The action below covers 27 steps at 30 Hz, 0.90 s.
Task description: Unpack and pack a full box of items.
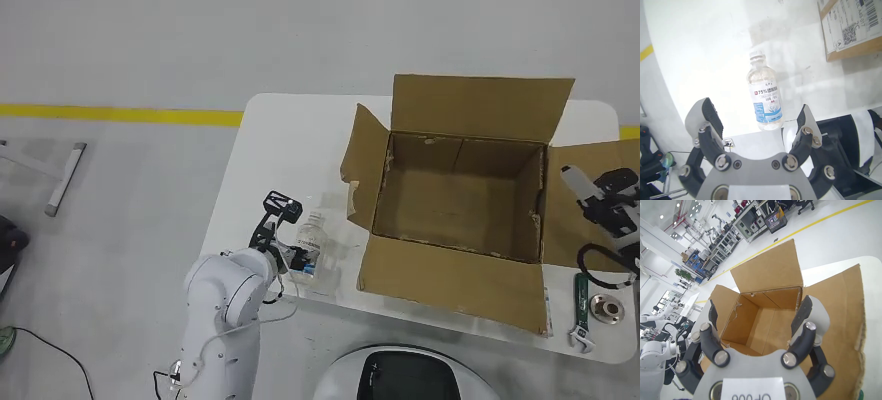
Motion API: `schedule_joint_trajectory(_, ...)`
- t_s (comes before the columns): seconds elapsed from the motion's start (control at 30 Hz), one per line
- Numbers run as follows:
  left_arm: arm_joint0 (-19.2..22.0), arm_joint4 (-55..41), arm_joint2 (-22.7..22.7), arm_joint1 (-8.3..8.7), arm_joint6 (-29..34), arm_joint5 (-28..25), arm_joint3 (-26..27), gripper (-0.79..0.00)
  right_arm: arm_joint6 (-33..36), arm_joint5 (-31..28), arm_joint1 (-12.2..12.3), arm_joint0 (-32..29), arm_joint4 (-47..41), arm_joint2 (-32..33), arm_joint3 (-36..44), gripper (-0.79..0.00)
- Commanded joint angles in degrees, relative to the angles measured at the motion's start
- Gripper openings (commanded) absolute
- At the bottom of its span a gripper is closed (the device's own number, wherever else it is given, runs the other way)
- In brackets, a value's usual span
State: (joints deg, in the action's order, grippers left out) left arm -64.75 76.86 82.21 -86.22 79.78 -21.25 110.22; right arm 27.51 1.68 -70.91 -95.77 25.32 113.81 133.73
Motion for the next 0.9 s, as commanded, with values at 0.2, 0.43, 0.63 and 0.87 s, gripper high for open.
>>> schedule_joint_trajectory(0.2, 3.0, -12.5, 2.1, 0.71, 4.3, 1.7, -9.1, 0.0, 0.3, 0.2, 0.2, 0.3, 0.4, -0.5, -1.3, 0.0)
schedule_joint_trajectory(0.43, 5.9, -11.9, 2.2, 1.58, 3.3, 2.9, -16.4, 0.0, 0.7, 0.3, 0.4, 0.6, -0.4, 0.5, -1.7, 0.0)
schedule_joint_trajectory(0.63, 7.6, -11.4, 1.2, 2.21, 2.9, 2.8, -21.1, -0.068, 0.8, 0.4, 0.6, 1.2, -2.2, 0.9, -2.2, 0.0)
schedule_joint_trajectory(0.87, 8.8, -11.2, -0.4, 2.77, 1.1, 3.4, -24.1, -0.539, 1.5, 0.4, 0.8, 1.8, -4.4, 2.0, -3.1, 0.0)
